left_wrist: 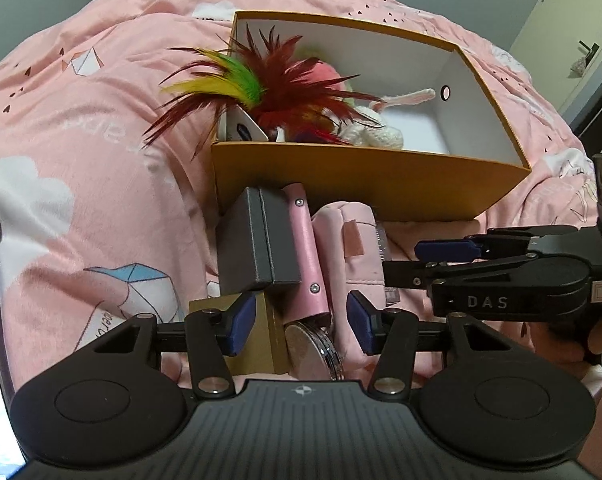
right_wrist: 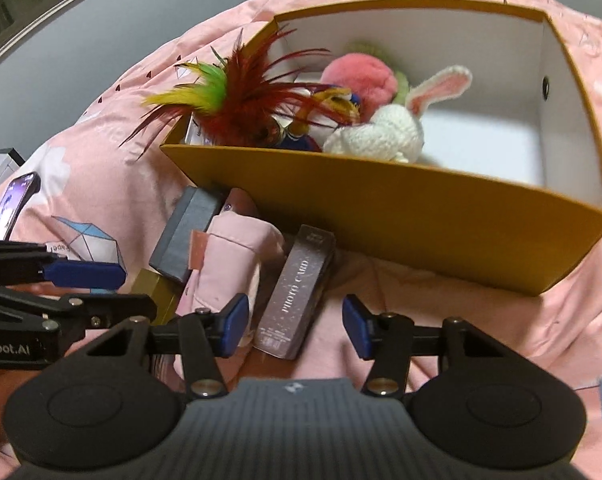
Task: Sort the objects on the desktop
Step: 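Grasp the pink fabric pouch with the left gripper while the right grasps the PHOTO CARD box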
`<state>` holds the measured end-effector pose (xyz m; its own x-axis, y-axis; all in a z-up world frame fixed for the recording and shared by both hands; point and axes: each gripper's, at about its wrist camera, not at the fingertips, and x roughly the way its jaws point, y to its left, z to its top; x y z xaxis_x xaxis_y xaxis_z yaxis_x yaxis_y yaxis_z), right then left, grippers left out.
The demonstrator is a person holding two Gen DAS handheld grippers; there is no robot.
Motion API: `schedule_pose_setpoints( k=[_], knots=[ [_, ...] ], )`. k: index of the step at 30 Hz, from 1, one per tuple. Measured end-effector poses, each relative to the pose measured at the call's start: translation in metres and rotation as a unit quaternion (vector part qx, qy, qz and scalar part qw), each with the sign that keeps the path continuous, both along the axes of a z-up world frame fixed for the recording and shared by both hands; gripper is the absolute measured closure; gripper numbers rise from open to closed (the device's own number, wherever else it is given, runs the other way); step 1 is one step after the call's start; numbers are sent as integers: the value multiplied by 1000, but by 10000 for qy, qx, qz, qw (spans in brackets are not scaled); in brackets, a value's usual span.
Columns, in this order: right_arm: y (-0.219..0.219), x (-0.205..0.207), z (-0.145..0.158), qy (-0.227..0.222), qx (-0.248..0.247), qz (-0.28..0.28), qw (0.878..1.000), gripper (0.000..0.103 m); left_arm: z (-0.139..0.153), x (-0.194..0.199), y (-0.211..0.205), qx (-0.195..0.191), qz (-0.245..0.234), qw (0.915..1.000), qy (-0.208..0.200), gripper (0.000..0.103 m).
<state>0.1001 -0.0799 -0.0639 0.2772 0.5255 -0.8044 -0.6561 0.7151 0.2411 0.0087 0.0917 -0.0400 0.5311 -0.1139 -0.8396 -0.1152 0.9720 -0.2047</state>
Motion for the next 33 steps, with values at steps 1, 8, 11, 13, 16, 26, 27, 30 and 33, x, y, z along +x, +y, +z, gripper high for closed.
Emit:
schedule_pose_setpoints(
  k=[1, 8, 11, 13, 16, 26, 27, 30, 33],
  knots=[
    [1, 1, -2, 49, 5, 4, 10000, 48, 0, 0, 0, 18, 2, 10000, 1, 44],
    [5, 12, -16, 443, 227, -48, 9987, 47, 5, 1, -3, -126, -132, 9997, -160, 44],
    [4, 16, -20, 601, 356, -96, 9975, 47, 8, 2, -7, -262, -269, 9990, -241, 44],
    [1, 19, -21, 677, 401, -167, 9968, 47, 8, 4, -12, -191, -337, 9990, -228, 44],
    [-3, 22, -18, 677, 409, -258, 9965, 49, 7, 5, -16, -177, -404, 9988, -205, 44],
    [-6, 23, -15, 665, 417, -292, 9965, 55, -15, 16, -38, 126, -725, 9973, -24, 44],
    [-7, 24, -15, 704, 435, -306, 9961, 55, -17, 16, -40, 212, -730, 9971, -32, 44],
    [-9, 29, -17, 845, 521, -388, 9943, 56, -19, 15, -43, 485, -726, 9962, -54, 46],
    [-10, 32, -15, 861, 559, -490, 9935, 57, -21, 15, -39, 448, -647, 9969, -76, 46]
  ],
)
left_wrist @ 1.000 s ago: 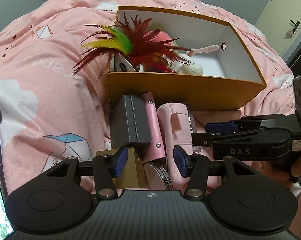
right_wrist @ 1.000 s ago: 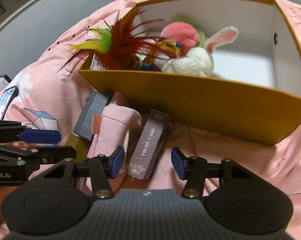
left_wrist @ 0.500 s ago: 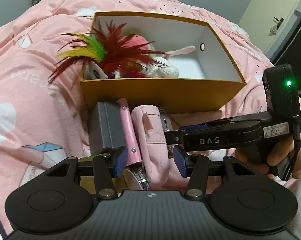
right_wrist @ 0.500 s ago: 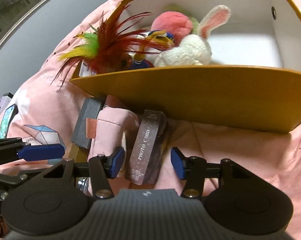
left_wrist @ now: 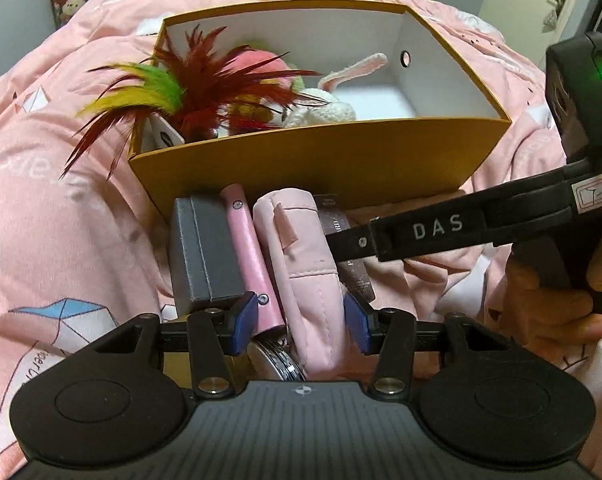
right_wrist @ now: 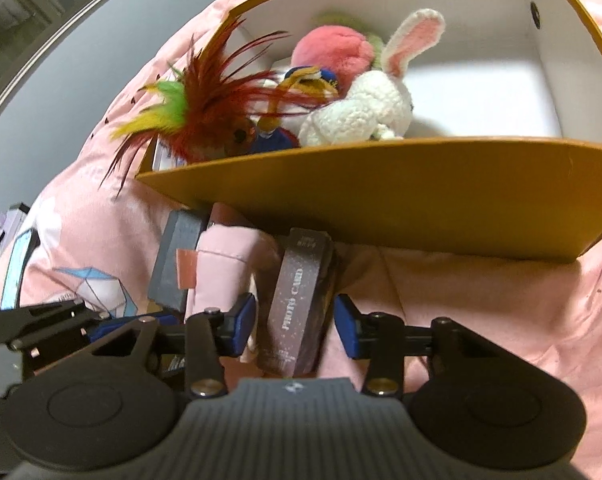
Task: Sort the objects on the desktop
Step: 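Grasp the pink fabric pouch with the left gripper while the right grasps the PHOTO CARD box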
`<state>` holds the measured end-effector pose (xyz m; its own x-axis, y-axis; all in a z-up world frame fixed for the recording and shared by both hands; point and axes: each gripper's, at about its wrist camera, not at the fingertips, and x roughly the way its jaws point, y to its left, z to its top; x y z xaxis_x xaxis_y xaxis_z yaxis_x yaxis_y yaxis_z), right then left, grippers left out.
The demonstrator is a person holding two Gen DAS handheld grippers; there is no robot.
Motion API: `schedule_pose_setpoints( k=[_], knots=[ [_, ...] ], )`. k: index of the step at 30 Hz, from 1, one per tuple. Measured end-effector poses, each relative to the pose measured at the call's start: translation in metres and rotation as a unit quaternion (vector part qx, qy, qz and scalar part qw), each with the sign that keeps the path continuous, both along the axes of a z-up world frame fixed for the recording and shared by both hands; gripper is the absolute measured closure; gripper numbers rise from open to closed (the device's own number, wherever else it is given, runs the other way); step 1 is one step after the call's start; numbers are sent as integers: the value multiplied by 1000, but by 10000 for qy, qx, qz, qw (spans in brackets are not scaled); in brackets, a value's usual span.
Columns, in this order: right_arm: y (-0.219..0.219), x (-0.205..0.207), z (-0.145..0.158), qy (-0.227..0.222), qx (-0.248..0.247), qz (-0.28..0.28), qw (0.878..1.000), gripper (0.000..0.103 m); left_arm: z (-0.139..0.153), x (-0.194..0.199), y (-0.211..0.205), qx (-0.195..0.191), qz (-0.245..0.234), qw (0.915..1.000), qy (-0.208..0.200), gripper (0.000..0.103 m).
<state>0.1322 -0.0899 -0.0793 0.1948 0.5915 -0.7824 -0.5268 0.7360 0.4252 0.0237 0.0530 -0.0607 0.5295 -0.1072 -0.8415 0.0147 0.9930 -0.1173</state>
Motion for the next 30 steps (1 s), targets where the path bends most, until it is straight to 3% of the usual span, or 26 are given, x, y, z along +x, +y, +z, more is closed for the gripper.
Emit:
schedule_pose_setpoints(
  k=[12, 16, 23, 30],
  knots=[
    [28, -5, -8, -248, -397, 223, 9987, 58, 0, -1, -1, 218, 125, 9997, -71, 48],
    [33, -7, -16, -192, -713, 267, 9969, 71, -2, -1, -3, 167, 44, 9998, -53, 48],
    [13, -7, -5, -146, -634, 161, 9978, 76, 0, 2, -14, 341, -111, 9991, -222, 60],
    [-15, -8, 19, -452, -889, -176, 9949, 76, -4, 12, -25, 488, -254, 9982, -255, 59]
  ],
)
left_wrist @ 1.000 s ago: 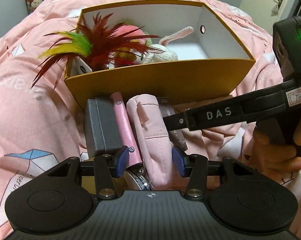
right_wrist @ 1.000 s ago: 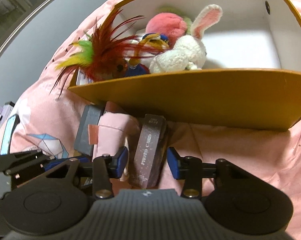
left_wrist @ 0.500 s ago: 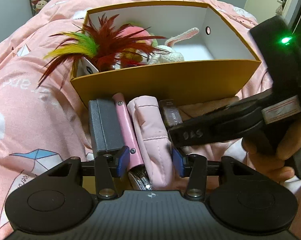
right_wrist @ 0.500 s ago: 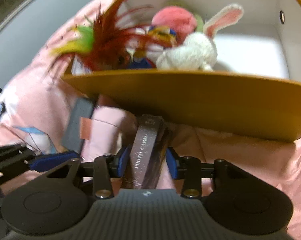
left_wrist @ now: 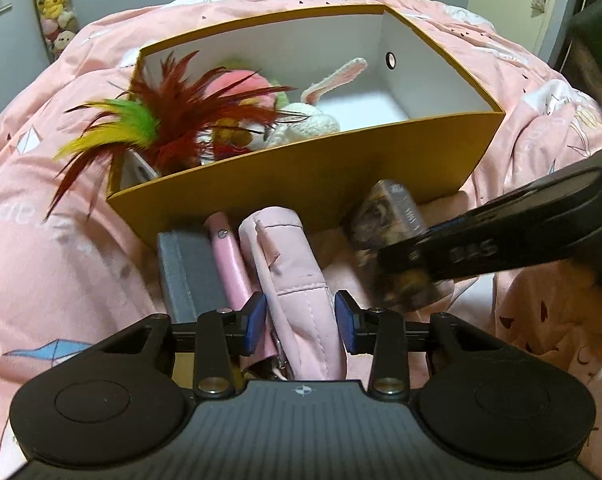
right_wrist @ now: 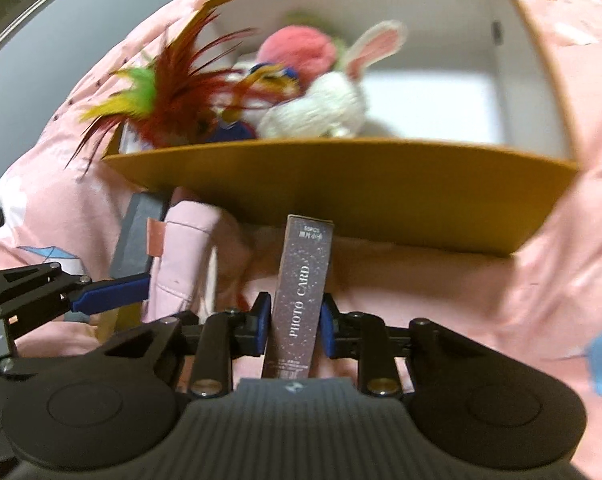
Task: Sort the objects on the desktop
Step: 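Lift the pouch with the left gripper while the right lifts the photo card box toward the box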
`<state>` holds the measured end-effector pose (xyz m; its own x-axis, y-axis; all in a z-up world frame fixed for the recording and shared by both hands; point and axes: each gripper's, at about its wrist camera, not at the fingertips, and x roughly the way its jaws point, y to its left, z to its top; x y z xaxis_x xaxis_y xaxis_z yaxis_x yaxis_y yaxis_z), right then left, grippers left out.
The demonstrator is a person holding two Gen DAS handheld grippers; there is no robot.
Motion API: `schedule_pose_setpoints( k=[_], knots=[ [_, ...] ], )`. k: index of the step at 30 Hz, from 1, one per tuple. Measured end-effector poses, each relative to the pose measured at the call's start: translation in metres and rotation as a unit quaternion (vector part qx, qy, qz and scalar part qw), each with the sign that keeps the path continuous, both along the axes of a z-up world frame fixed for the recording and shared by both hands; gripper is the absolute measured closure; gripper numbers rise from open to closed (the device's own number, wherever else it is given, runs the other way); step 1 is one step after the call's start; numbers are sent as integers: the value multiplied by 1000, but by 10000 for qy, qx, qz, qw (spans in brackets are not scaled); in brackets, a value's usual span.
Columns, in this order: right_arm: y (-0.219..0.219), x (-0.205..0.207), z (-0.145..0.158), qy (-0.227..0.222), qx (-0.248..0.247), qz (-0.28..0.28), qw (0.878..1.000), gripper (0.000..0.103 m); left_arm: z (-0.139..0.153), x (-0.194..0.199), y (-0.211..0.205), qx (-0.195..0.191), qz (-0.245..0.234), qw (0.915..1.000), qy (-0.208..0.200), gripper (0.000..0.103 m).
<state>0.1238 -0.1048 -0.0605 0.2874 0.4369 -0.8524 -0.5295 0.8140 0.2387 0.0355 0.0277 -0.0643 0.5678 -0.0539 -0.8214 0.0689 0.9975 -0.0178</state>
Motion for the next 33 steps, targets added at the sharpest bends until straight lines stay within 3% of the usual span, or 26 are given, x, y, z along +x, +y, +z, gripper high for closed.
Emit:
schedule_pose_setpoints(
  k=[4, 9, 16, 26, 33],
  knots=[
    [-5, -2, 1, -338, -344, -14, 9988, 79, -6, 7, -1, -76, 4, 10000, 52, 59],
    [-7, 2, -18, -25, -476, -21, 9989, 79, -13, 12, 4, -275, 107, 9994, 152, 60],
    [-18, -1, -7, -15, -303, -125, 9995, 79, -4, 5, 11, -560, 210, 9982, -65, 65],
    [-34, -9, 31, -314, 109, -207, 9992, 79, 36, -7, 16, -851, 300, 9948, -477, 67],
    [-40, -20, 68, -848, 435, -56, 9954, 79, 67, -9, 12, -948, 117, 9927, -738, 67]
  ],
)
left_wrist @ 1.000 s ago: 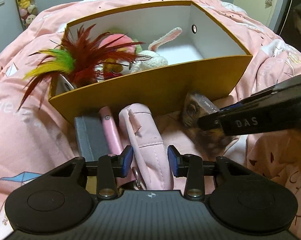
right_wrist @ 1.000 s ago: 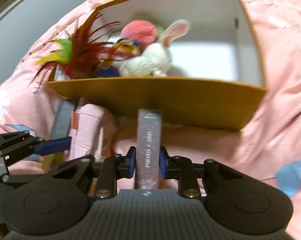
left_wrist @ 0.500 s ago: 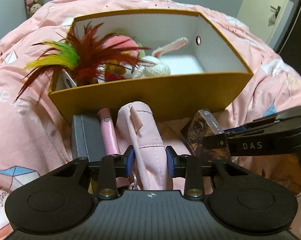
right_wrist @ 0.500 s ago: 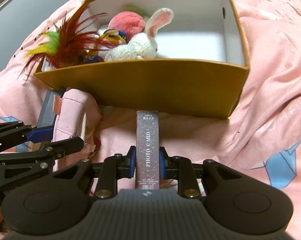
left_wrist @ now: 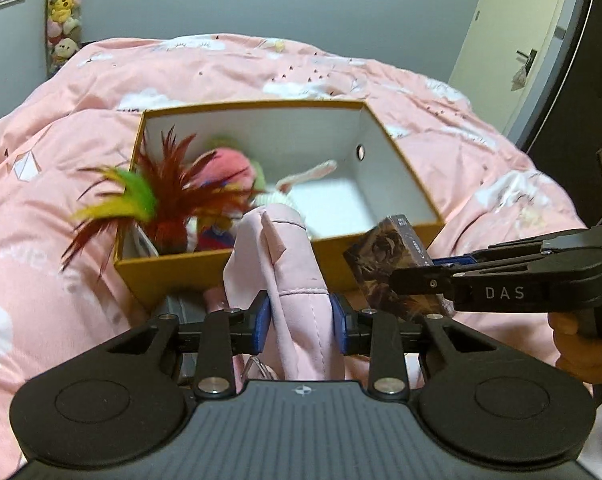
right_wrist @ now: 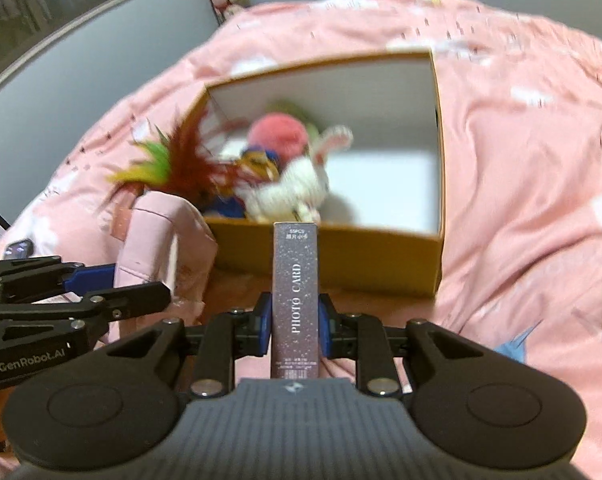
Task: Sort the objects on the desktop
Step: 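Lift the pouch with the left gripper while the right lifts the photo card box toward the box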
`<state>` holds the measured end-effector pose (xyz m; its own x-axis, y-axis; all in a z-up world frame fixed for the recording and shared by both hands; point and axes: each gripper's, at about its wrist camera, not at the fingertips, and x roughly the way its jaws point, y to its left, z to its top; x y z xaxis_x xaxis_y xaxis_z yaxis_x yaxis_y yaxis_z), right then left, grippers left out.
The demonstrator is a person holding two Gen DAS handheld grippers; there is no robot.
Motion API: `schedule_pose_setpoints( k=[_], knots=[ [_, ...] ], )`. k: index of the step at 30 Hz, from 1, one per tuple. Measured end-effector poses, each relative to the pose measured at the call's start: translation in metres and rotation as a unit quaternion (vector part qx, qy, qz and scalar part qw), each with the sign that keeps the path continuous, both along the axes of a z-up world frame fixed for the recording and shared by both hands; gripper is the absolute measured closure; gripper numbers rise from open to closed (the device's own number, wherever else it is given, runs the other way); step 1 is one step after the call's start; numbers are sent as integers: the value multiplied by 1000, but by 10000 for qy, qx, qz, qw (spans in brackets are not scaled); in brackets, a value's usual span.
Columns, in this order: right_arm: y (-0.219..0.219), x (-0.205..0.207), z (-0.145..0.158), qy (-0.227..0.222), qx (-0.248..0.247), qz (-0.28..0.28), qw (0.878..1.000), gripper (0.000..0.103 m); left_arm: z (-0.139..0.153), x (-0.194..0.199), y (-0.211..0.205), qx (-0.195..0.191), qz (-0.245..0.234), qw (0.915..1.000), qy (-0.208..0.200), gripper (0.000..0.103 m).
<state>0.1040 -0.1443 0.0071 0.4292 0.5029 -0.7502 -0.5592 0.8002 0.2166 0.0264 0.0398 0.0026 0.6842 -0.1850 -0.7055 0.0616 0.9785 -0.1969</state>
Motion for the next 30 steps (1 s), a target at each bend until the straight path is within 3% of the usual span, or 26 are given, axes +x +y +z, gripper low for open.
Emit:
schedule_pose_setpoints(
  k=[9, 14, 18, 23, 30],
  knots=[
    [-6, -5, 43, -803, 341, 150, 9961, 79, 29, 6, 10, -308, -83, 9990, -298, 69],
    [-8, 11, 55, -899, 528, -47, 9945, 79, 47, 18, 13, -347, -80, 9974, -630, 70],
    [-5, 31, 59, -797, 662, -225, 9944, 79, 57, 36, 11, -587, -157, 9945, -856, 70],
    [0, 50, 55, -762, 630, -421, 9942, 79, 47, 70, 6, -832, -145, 9920, -941, 71],
    [5, 72, 38, -621, 374, -611, 9955, 79, 17, 109, 10, -1481, -213, 9872, -556, 71]
  ],
)
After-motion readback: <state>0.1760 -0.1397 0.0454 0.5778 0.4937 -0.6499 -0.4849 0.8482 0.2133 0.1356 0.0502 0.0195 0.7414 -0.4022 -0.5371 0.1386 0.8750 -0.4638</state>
